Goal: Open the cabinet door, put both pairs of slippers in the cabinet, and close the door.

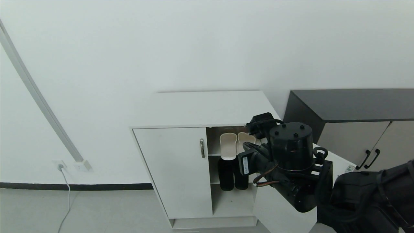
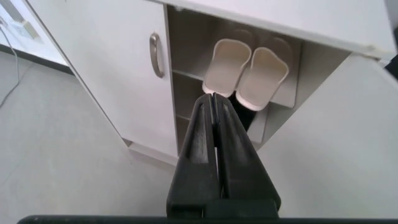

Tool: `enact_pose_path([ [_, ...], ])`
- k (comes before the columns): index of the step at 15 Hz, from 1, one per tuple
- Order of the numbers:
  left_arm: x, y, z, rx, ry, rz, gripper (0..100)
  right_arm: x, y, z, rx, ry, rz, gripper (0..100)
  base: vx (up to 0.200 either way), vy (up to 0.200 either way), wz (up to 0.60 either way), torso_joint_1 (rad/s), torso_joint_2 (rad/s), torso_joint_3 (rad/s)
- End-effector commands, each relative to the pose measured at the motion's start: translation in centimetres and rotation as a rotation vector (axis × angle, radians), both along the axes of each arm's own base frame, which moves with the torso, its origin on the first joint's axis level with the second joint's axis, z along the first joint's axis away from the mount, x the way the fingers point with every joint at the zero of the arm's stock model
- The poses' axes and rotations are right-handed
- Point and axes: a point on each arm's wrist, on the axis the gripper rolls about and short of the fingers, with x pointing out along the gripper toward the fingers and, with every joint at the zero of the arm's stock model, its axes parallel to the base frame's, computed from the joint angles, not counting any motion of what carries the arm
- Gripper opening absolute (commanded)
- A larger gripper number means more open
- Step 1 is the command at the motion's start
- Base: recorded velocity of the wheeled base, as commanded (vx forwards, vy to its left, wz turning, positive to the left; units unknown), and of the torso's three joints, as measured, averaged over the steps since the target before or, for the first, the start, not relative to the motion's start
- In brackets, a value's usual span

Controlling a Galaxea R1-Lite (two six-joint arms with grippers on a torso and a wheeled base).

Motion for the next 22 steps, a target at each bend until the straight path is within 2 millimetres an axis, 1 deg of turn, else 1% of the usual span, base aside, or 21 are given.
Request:
enact_pose_path([
  [1, 0.0, 0.0, 0.0, 0.0, 0.0, -0.001, 0, 0.1, -0.1, -0.1, -0.001, 0.001, -0.003, 0, 0.0, 0.0, 0.0, 0.256, -0.58, -0.32],
  [6, 0.0, 0.0, 0.0, 0.0, 0.002, 0.001, 0, 0.5, -0.2, -0.3, 0.001, 0.007, 0.002, 0, 0.0, 0.0, 0.0, 0.232, -0.52, -0.287],
  [12, 0.0, 0.0, 0.0, 0.0, 0.002, 0.001, 0, 0.3, -0.4, -0.5, -0.008, 0.014, 0.005, 0, 0.0, 0.0, 0.0, 0.013, -0.03, -0.017],
  [17, 0.0, 0.0, 0.0, 0.0, 0.0, 0.001, 0, 0.5, -0.6, -0.6, -0.013, 0.017, -0.001, 0, 0.0, 0.0, -0.6, 0.004, 0.0, 0.0],
  [19, 0.0, 0.0, 0.0, 0.0, 0.0, 0.001, 0, 0.9, -0.9, -0.7, -0.013, 0.017, -0.016, 0, 0.0, 0.0, -0.6, 0.007, 0.0, 0.002],
  [22, 0.0, 0.0, 0.0, 0.0, -0.001, 0.001, 0, 1.2, -1.2, -0.7, -0.018, 0.015, -0.029, 0, 0.0, 0.0, 0.0, 0.0, 0.0, 0.0],
])
